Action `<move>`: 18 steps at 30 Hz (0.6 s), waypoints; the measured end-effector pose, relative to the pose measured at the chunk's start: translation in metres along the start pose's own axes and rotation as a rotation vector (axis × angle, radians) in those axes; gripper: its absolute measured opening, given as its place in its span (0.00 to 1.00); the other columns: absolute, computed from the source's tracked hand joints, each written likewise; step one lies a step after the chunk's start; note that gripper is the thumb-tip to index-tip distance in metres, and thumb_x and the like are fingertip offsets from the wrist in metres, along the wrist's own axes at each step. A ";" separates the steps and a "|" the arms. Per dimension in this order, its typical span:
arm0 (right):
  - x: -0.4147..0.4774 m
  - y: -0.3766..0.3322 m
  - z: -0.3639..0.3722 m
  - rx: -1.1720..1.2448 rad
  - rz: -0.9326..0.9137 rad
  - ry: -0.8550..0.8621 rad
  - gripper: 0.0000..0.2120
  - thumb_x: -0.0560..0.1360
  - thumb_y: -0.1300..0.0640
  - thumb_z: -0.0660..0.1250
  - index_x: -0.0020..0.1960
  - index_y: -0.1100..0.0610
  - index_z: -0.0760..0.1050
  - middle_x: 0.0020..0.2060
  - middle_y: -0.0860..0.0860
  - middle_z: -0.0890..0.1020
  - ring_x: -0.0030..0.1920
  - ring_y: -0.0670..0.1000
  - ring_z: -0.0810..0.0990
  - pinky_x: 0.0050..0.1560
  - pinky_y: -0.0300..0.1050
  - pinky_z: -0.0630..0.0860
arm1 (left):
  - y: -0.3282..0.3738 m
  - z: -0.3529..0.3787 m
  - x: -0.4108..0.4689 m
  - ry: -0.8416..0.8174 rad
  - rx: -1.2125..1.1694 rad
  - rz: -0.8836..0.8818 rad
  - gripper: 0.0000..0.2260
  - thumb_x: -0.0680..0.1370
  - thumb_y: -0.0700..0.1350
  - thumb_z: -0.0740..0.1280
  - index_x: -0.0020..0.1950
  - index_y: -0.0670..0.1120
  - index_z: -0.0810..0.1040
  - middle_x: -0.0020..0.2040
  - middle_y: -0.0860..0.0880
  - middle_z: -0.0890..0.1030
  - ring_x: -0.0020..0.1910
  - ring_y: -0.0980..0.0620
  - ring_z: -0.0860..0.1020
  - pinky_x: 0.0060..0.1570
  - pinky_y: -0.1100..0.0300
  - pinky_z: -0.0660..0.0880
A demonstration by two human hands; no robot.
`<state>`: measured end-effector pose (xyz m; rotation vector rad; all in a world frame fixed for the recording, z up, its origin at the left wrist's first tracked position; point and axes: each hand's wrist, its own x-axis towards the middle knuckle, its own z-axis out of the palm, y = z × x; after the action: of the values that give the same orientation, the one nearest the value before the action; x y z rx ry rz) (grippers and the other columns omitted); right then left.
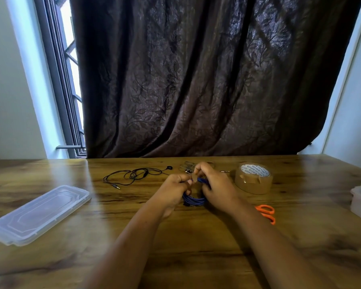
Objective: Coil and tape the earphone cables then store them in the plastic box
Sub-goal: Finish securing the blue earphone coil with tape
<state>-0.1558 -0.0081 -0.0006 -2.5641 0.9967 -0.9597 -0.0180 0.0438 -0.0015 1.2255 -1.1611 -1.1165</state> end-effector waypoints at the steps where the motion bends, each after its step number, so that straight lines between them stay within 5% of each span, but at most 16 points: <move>1: 0.000 0.000 0.000 -0.003 -0.012 0.010 0.20 0.71 0.70 0.61 0.52 0.46 0.67 0.47 0.44 0.76 0.47 0.44 0.76 0.42 0.37 0.72 | 0.001 0.001 0.000 0.003 -0.046 -0.012 0.13 0.82 0.35 0.56 0.51 0.41 0.80 0.37 0.49 0.76 0.31 0.57 0.69 0.46 0.56 0.70; 9: 0.000 0.001 0.002 -0.048 -0.036 0.023 0.22 0.71 0.70 0.60 0.50 0.43 0.65 0.46 0.47 0.79 0.46 0.47 0.77 0.42 0.46 0.76 | 0.008 0.002 -0.001 -0.032 -0.279 -0.040 0.11 0.82 0.38 0.56 0.55 0.35 0.76 0.34 0.48 0.79 0.26 0.59 0.74 0.32 0.64 0.76; 14: -0.001 -0.001 -0.003 -0.029 -0.017 0.057 0.23 0.72 0.70 0.61 0.53 0.43 0.62 0.46 0.46 0.79 0.45 0.47 0.78 0.42 0.48 0.77 | 0.008 0.003 -0.003 -0.038 -0.242 -0.021 0.10 0.81 0.39 0.60 0.57 0.36 0.77 0.42 0.45 0.82 0.30 0.58 0.78 0.39 0.62 0.77; 18: -0.004 -0.003 -0.004 -0.070 -0.030 0.007 0.21 0.73 0.68 0.60 0.50 0.43 0.59 0.41 0.48 0.78 0.40 0.50 0.79 0.38 0.54 0.77 | 0.004 -0.001 -0.002 -0.077 -0.205 -0.015 0.08 0.79 0.39 0.63 0.55 0.39 0.80 0.47 0.44 0.83 0.43 0.52 0.82 0.53 0.56 0.77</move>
<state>-0.1597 -0.0032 0.0019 -2.6418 1.0131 -0.9585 -0.0176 0.0456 0.0028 1.0428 -1.0668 -1.2706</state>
